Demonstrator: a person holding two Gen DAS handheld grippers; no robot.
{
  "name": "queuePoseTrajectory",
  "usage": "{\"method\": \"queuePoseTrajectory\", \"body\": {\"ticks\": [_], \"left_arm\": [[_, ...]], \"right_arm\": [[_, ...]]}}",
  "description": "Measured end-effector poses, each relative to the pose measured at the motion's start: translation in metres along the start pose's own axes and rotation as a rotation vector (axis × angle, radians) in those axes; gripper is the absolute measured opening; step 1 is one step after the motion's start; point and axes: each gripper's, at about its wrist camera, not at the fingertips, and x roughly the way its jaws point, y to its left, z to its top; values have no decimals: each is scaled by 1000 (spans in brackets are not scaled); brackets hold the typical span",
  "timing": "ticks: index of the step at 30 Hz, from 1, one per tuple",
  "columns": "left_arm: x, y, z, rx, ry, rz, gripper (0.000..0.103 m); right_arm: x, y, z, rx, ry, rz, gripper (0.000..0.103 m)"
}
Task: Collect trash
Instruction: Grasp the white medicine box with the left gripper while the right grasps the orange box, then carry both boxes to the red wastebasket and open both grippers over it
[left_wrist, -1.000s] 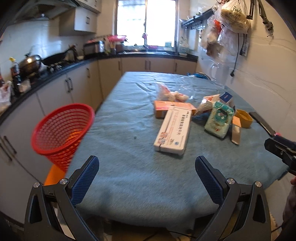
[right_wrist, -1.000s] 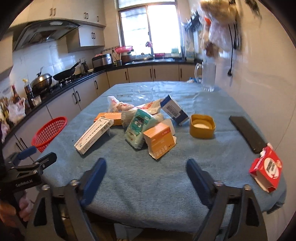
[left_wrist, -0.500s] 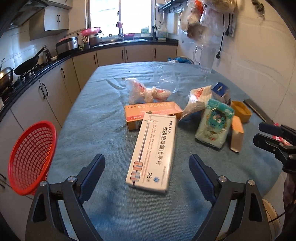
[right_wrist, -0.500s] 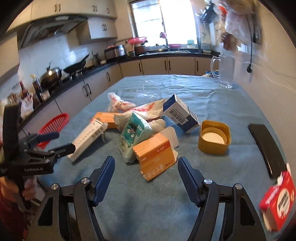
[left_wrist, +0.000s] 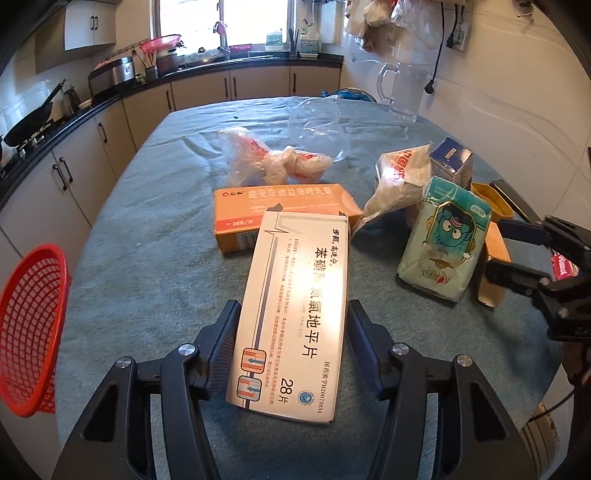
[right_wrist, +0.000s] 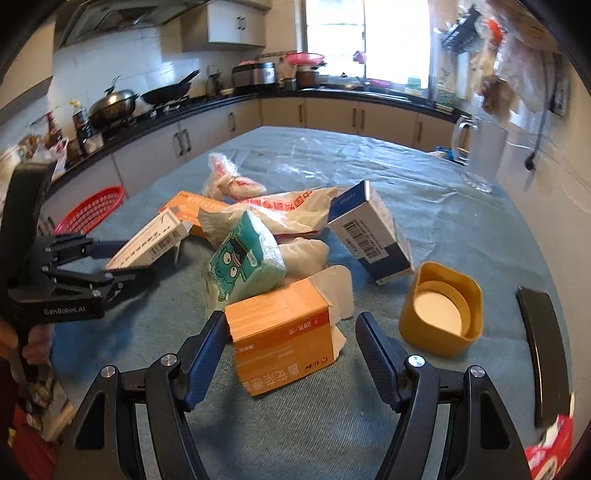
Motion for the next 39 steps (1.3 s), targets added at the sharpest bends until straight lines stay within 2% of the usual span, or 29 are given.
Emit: {"method": "queuePoseTrajectory", "body": {"ticks": [4,5,6,18,24,32,39], "left_arm": [[2,-1,1,6,1,4,56],[1,-1,1,5,-3,6,56],[1,-1,0,2,-6,7,56],[-23,9,-6,-47,-73,-9,55],[-41,19,-2,-66,-114,-16,55],[-65,42,-4,-96,-159,17,55],[-87,86,-11,-164,-198,73,55]], "right_arm": [[10,-1,0,-18,22,38,74],[11,-2,-1,-13,24,46,64],[12,-3,-2,-3,29,55,62],[-27,-2,-13,102,-70,99,61],[-48,0,0,139,-125,133,61],[-39,35,23,120,-140,206,61],[-18,78,52,77,-136,297,61]]}}
